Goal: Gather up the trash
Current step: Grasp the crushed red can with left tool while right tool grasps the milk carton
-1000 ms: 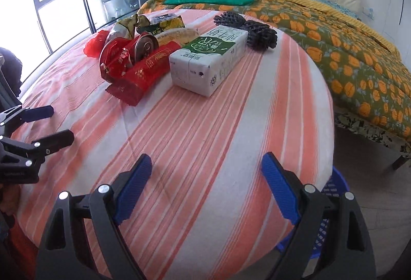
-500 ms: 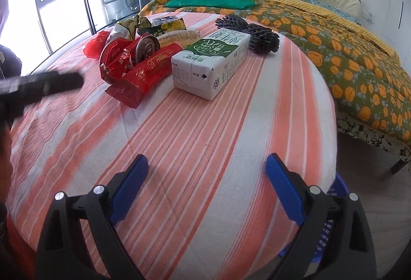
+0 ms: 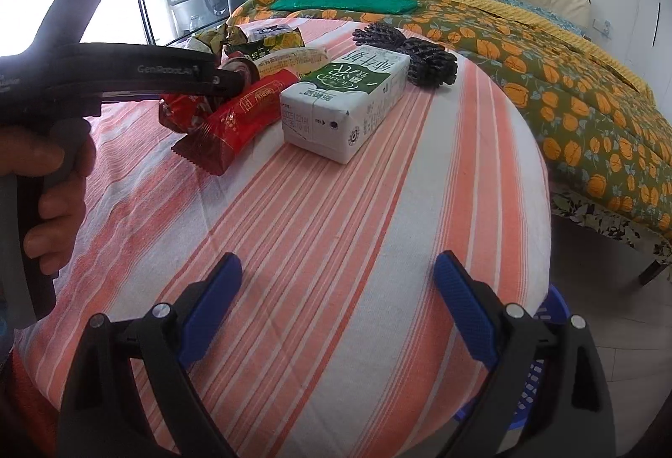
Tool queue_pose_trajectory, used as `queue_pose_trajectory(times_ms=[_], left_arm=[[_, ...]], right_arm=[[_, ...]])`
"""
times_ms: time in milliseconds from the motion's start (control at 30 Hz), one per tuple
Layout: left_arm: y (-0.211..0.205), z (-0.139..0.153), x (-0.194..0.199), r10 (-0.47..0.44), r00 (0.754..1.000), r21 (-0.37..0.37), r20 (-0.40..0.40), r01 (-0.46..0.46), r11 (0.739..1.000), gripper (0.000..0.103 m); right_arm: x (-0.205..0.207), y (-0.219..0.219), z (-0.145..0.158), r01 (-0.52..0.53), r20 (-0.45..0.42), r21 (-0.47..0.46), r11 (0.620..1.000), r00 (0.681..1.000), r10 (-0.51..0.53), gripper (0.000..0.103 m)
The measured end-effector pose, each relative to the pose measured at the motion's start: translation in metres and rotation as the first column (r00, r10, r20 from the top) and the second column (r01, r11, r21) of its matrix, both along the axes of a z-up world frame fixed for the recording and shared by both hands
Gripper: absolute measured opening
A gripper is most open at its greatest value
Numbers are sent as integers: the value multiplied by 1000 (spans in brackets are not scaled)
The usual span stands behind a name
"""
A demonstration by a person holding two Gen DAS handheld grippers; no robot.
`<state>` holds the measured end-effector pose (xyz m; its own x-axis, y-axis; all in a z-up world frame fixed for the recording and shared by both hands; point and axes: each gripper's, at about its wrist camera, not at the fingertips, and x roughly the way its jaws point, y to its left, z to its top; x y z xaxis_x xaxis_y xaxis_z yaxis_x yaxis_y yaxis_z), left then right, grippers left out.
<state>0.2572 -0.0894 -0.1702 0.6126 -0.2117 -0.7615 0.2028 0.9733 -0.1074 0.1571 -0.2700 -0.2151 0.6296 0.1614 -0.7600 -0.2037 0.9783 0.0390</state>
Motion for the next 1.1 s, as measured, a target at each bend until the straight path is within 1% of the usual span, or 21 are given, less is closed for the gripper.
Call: queue_pose_trajectory(times_ms=[100,200,367,433,500,600,700,733,800,867,933,1100], left_arm=[[7,3,-7,-18,1000,-15,11,18,1000,43],[23,8,-20,-13,1000,-13,23,14,1000,43],[54,7,-49,19,1000,4,20,-19,1000,43],[62,4,-59,26,1000,4,13,-26,1000,44],[64,3,-67,26,999,16,22,-26,1000,44],[62,3,-76,14,999,41,33,-16,999,44],[61,3,-79,3,999,54,37,-5,999,44],[61,3,-79,2,999,52,36,-4,999,44],[63,3,-80,2,999,43,34,-3,999,44],[65,4,-82,1,999,38,34,-2,999,44],[66,3,-84,1,999,33,35,-2,999,44],[66,5,-91,-7,999,23,33,6,1000,44]], right_arm=[[3,-2,1,6,-10,2,1000,1000,-6,90],[11,-6,4,42,-8,26,999,999,-42,90],[35,-6,16,89,6,118,989,996,-90,90],[47,-2,23,93,13,159,983,995,-96,90],[60,3,31,97,21,198,975,994,-103,88],[77,9,36,109,21,212,971,993,-116,82],[93,12,32,134,-9,213,968,991,-136,69],[97,12,30,143,-25,211,967,990,-141,59],[97,9,29,145,-38,217,965,989,-140,58],[92,7,32,137,-32,201,970,991,-133,55],[84,1,37,123,-23,195,973,992,-121,54],[56,-19,38,93,-43,196,976,995,-86,54]])
